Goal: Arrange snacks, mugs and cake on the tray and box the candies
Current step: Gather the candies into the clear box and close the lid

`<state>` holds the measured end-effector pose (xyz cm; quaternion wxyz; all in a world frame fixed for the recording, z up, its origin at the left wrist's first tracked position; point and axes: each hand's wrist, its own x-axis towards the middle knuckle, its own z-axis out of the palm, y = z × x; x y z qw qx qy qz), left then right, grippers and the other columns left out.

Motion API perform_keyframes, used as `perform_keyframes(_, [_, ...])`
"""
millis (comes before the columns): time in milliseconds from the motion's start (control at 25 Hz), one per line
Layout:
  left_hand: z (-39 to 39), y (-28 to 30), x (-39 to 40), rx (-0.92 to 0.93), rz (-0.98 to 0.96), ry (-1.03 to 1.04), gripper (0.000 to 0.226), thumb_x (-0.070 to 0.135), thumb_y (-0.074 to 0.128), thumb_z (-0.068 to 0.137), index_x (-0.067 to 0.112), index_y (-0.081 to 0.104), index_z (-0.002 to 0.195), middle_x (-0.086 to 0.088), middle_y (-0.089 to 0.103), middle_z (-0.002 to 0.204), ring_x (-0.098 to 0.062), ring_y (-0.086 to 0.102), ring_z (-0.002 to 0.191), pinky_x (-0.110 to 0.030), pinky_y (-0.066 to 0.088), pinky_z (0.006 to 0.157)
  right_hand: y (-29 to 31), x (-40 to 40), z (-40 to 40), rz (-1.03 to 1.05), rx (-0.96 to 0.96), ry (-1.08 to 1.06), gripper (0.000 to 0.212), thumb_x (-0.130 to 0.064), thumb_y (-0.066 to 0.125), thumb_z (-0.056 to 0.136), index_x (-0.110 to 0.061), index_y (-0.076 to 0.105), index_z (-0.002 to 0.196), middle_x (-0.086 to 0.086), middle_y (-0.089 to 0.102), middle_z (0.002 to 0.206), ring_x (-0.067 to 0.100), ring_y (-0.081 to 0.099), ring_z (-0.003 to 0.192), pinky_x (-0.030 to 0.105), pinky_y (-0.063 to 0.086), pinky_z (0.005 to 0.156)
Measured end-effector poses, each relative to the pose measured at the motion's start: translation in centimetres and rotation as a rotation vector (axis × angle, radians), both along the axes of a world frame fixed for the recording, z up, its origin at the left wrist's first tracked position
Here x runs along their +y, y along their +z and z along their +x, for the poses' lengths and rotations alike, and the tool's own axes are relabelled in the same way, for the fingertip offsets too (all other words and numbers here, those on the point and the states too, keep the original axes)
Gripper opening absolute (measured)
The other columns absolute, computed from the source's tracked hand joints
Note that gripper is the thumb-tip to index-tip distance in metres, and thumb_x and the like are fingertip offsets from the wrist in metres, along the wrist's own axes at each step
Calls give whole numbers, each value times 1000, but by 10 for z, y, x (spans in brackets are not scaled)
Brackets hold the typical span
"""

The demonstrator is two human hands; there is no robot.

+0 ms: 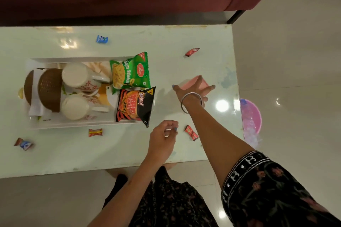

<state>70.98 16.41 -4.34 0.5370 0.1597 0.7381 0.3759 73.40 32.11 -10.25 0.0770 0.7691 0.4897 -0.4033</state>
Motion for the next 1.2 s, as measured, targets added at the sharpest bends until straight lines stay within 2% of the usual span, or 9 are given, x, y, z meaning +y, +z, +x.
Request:
perform_keyframes(280, [1, -16, 18, -10, -70, 75, 17, 8, 50, 90, 17, 63, 95, -3, 66, 97, -24, 64, 93, -35, 52, 88, -6, 5, 14, 79, -49, 146, 107, -43, 80, 56, -34, 10, 135, 13, 3, 147, 42, 40, 118, 46, 47, 84])
perform_keyframes(360, [5, -20, 31, -175, -131, 246, 17, 19, 48, 94, 16, 58, 107, -9, 63, 104, -25, 62, 92, -34, 51, 88, -1, 10, 26, 20, 117, 101, 111, -40, 84, 53, -35, 11, 136, 12, 12, 141, 43, 40, 118, 43, 46, 81])
perform_keyframes(480, [14, -26, 49, -415, -246, 448, 42, 42, 38, 96, 18, 43, 130, -13, 55, 116, -28, 57, 102, -38, 48, 92, 15, 9, 45, -202, 348, 52, 119, -48, 86, 44, -45, 13, 138, 8, 22, 140, 39, 39, 122, 43, 52, 83])
perform_keyframes(560, [17, -27, 56, -557, -275, 570, 44, 53, 37, 92, 22, 47, 122, -14, 53, 118, -30, 55, 105, -39, 47, 90, 25, 3, 56, -284, 399, 103, 119, -51, 85, 40, -51, 16, 137, 5, 29, 140, 35, 41, 124, 54, 56, 79])
perform_keyframes(640, [18, -30, 56, -719, -250, 642, 42, 59, 43, 86, 22, 55, 103, -16, 55, 115, -31, 57, 103, -39, 50, 85, 30, -3, 64, -279, 412, 190, 117, -52, 84, 43, -48, 17, 138, 4, 30, 144, 31, 40, 128, 52, 50, 92])
perform_keyframes(800, [18, -37, 47, -826, -181, 633, 38, 51, 62, 79, 19, 59, 100, -16, 59, 112, -31, 61, 97, -39, 55, 68, 40, -12, 69, -237, 394, 369, 113, -55, 82, 44, -44, 20, 138, 1, 33, 141, 26, 42, 126, 39, 46, 94])
perform_keyframes(920, [15, -39, 40, -796, -202, 597, 40, 44, 66, 77, 15, 60, 103, -16, 61, 110, -32, 63, 93, -40, 55, 70, 47, -12, 71, -259, 371, 435, 108, -52, 82, 46, -44, 24, 136, 1, 41, 131, 25, 48, 117, 39, 48, 94])
perform_keyframes(1120, [5, -46, 17, -920, -164, 711, 41, 41, 67, 75, 16, 62, 107, -19, 64, 103, -28, 68, 88, -39, 57, 62, 47, 5, 84, -513, 650, 264, 98, -34, 85, 47, -41, 36, 132, 2, 58, 118, 22, 65, 98, 31, 59, 72])
perform_keyframes(1200, [5, -47, 9, -962, -142, 724, 45, 42, 66, 74, 15, 63, 109, -22, 63, 107, -30, 65, 97, -40, 58, 66, 36, 11, 92, -456, 576, 182, 99, -35, 86, 49, -40, 33, 133, 5, 54, 123, 25, 62, 102, 35, 58, 74])
